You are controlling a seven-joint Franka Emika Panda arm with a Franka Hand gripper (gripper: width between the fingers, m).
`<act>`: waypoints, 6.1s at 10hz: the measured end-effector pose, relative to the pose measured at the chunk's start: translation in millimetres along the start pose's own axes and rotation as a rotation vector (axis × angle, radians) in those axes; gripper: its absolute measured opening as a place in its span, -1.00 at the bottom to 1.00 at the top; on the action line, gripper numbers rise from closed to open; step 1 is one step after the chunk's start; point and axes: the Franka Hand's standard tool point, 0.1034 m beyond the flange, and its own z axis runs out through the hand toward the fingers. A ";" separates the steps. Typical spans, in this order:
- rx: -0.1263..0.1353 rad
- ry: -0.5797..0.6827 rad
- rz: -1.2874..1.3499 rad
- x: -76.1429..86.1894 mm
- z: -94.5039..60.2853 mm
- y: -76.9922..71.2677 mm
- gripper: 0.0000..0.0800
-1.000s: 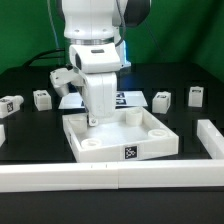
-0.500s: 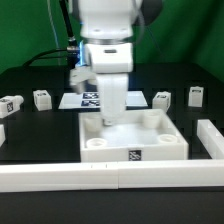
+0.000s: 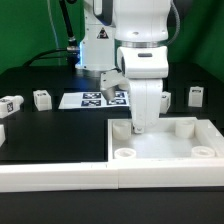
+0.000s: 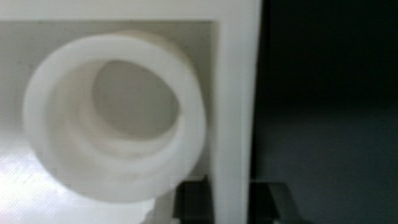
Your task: Assemble square table
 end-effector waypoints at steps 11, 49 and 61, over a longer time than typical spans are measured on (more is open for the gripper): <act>0.002 0.000 0.001 -0.8 0.1 -0.2 0.58; 0.545 -0.282 1.802 135.6 -51.3 -106.6 0.62; 0.922 -0.660 1.706 154.2 -23.0 -126.7 0.62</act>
Offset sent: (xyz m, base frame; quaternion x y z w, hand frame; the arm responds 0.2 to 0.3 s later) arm 0.0000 0.0000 0.0000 0.0000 0.0000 0.0000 1.0000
